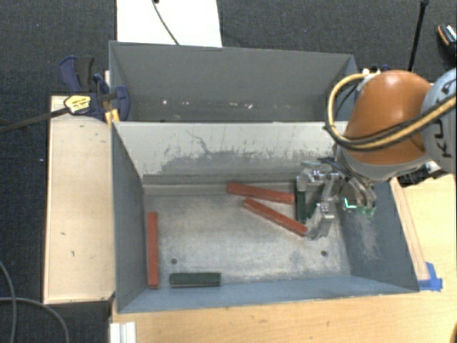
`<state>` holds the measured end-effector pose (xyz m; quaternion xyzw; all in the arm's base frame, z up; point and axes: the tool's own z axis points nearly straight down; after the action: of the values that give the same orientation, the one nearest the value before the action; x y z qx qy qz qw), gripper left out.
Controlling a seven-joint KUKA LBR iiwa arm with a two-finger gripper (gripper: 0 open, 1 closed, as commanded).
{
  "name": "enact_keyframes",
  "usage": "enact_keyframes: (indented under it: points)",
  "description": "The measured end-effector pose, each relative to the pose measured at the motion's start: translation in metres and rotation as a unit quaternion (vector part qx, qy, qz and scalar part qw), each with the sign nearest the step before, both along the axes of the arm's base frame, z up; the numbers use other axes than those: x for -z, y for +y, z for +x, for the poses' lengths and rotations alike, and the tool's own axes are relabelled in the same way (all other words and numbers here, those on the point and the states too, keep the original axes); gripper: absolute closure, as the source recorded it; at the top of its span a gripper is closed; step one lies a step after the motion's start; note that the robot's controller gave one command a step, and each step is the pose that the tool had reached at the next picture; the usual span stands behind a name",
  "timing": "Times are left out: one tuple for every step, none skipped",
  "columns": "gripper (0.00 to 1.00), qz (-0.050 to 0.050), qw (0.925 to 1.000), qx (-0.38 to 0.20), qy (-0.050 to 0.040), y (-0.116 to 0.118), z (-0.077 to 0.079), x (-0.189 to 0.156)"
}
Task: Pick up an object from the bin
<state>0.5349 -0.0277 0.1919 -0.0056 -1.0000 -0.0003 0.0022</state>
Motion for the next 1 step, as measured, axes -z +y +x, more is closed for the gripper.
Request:
enact_keyframes:
  points:
    - [0.0,0.0,0.9994,0.035,0.0004,0.0207,0.0468,0.1174]
